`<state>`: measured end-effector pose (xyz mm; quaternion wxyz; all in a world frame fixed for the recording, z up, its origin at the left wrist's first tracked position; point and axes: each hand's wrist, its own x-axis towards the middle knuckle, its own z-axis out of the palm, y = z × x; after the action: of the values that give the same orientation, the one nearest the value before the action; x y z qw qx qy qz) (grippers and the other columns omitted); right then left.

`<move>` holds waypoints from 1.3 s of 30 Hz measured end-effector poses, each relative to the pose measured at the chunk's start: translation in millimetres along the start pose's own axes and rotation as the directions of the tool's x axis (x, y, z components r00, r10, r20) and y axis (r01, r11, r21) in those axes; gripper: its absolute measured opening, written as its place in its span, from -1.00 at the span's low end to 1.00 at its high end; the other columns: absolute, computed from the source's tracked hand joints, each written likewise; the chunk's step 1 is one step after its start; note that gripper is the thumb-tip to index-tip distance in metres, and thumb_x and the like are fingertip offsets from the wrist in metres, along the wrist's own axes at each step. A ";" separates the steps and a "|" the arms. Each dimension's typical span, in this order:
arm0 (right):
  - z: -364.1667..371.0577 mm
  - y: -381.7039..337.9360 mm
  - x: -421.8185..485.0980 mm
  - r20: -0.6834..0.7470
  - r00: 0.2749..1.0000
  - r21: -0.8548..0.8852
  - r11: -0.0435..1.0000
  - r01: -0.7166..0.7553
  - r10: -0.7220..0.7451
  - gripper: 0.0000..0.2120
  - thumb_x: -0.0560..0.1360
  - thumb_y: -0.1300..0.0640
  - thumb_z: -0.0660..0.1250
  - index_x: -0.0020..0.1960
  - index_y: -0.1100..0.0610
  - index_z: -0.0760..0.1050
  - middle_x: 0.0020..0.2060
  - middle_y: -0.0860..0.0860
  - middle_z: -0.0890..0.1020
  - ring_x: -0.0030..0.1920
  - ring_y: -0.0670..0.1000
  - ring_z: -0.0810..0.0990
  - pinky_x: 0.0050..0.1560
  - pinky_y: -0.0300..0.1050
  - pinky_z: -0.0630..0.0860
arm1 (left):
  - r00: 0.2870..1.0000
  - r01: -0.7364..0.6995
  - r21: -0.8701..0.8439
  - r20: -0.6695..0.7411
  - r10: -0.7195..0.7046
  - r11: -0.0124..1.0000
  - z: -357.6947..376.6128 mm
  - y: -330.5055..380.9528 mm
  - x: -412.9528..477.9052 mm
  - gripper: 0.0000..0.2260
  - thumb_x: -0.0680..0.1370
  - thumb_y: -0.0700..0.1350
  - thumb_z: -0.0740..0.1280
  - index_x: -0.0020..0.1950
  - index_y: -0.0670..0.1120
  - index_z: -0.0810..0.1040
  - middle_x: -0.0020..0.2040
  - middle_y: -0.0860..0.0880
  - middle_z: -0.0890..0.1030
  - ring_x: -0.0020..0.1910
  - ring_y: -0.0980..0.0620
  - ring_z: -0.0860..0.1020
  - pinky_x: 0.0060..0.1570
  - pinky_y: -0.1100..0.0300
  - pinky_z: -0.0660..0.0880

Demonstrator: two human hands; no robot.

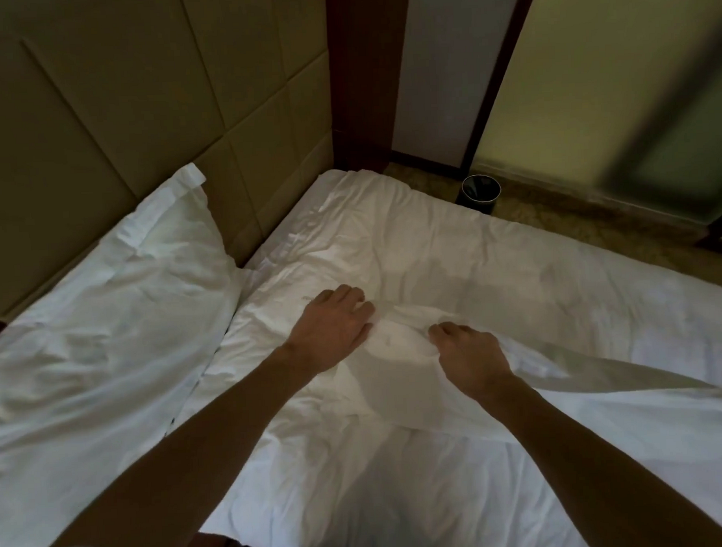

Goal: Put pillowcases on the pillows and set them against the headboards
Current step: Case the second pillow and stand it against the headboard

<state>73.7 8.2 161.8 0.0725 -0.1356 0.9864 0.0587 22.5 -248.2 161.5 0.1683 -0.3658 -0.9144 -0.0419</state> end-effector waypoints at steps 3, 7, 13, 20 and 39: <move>2.2 7.2 -8.2 -0.031 0.999 0.111 0.994 0.009 -0.005 -0.66 0.52 0.19 0.24 0.28 0.06 0.42 0.13 0.02 0.60 0.05 0.09 0.62 -0.16 -0.02 0.55 | 0.993 0.035 0.005 0.116 -0.035 0.999 13.6 20.0 24.4 -0.66 0.60 0.09 0.14 0.13 -0.08 0.59 0.12 -0.12 0.60 0.11 -0.12 0.56 0.27 -0.08 0.42; 7.6 28.9 -30.7 -0.093 0.996 0.074 0.997 -0.010 0.016 -0.52 0.38 0.33 0.31 0.29 0.13 0.41 0.00 0.09 0.66 -0.14 0.13 0.67 -0.34 -0.05 0.54 | 0.946 0.051 0.073 0.315 -0.072 0.996 38.8 48.6 41.8 -0.47 0.58 0.22 -0.01 0.23 -0.09 0.55 0.05 -0.11 0.63 0.05 -0.13 0.58 0.37 -0.17 0.30; 27.5 62.9 -81.2 -0.046 0.967 -0.059 0.966 -0.253 0.250 -0.45 0.34 0.35 0.38 0.33 0.22 0.42 0.04 0.12 0.63 -0.06 0.15 0.64 -0.19 0.04 0.59 | 0.961 0.027 0.049 0.275 -0.040 0.998 51.9 59.6 53.5 -0.65 0.51 0.15 0.32 0.11 -0.10 0.56 -0.11 -0.11 0.62 -0.13 -0.15 0.57 0.03 -0.05 0.43; 38.0 66.5 -110.9 -0.041 0.916 0.028 0.917 -0.398 0.399 -0.65 0.40 0.11 0.39 0.16 0.18 0.48 0.19 0.13 0.56 0.18 0.17 0.55 0.11 0.08 0.52 | 0.957 -0.192 -0.118 0.196 0.213 0.974 60.7 101.6 74.2 -0.52 0.42 -0.21 0.38 0.34 -0.09 0.46 0.09 -0.12 0.57 0.00 -0.15 0.54 0.16 -0.05 0.43; 51.1 171.9 -168.3 -0.147 0.906 -0.117 0.903 -0.414 0.397 -0.74 0.22 0.33 0.39 -0.14 0.13 0.48 -0.39 0.02 0.47 -0.45 0.07 0.44 -0.38 -0.10 0.23 | 0.925 -0.222 -0.113 0.290 0.245 0.969 78.4 174.6 129.5 -0.46 0.33 -0.14 0.48 0.31 -0.10 0.50 0.08 -0.12 0.59 0.00 -0.13 0.58 0.08 -0.02 0.48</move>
<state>193.1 223.1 154.9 -0.0108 0.0647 0.9885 0.1359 32.4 -20.5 123.5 0.0160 -0.4805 -0.8769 -0.0008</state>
